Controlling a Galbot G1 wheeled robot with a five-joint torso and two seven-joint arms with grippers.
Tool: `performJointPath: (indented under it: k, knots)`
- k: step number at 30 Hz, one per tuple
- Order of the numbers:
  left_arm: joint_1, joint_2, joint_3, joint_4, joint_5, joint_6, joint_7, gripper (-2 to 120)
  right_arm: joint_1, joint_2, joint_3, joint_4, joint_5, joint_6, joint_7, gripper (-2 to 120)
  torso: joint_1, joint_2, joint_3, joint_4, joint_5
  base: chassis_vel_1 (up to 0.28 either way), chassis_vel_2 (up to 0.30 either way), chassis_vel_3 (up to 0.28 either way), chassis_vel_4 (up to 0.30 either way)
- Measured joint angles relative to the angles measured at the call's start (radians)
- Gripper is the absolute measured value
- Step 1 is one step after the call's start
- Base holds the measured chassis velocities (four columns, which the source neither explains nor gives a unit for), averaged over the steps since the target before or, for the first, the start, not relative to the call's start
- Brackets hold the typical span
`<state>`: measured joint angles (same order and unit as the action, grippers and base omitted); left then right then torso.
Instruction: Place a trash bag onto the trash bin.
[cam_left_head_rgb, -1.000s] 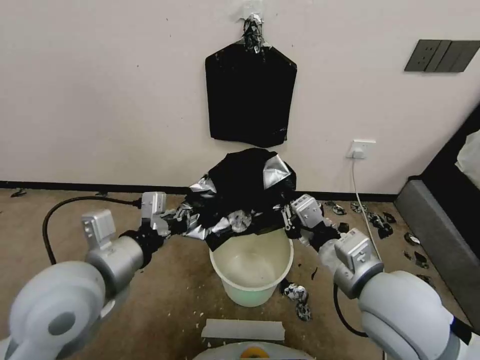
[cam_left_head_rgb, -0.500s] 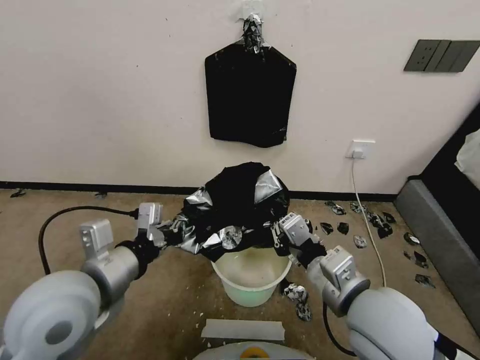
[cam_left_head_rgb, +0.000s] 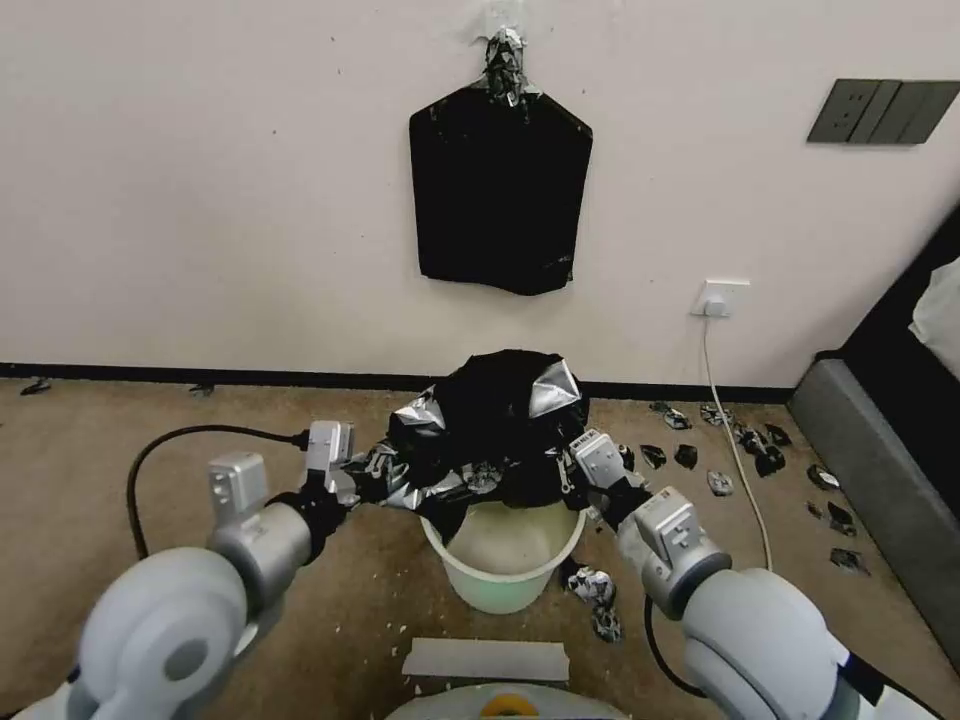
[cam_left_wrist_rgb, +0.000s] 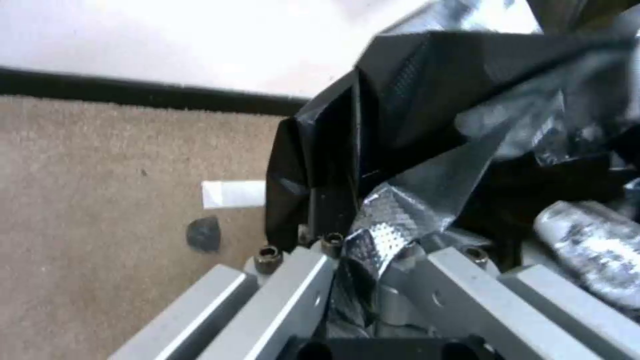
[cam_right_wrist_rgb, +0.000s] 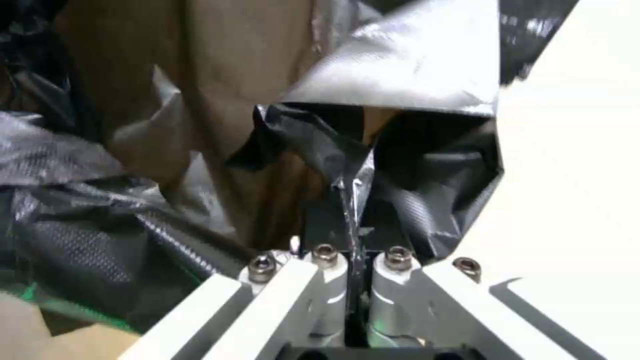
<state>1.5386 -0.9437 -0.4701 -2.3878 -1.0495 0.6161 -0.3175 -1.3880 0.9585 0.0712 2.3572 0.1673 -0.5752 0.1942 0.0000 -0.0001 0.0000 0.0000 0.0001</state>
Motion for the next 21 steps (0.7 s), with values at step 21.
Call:
performJointPath:
  k: [21]
  knots:
    - [0.018, -0.163, 0.189, 0.151, 0.248, -0.032, 0.013, 0, -0.170, -0.010, -0.011, -0.040, -0.109, 0.069, -0.006, 0, 0.000, 0.000, 0.000, 0.0000, 0.0000, 0.000, 0.000, 0.000, 0.000]
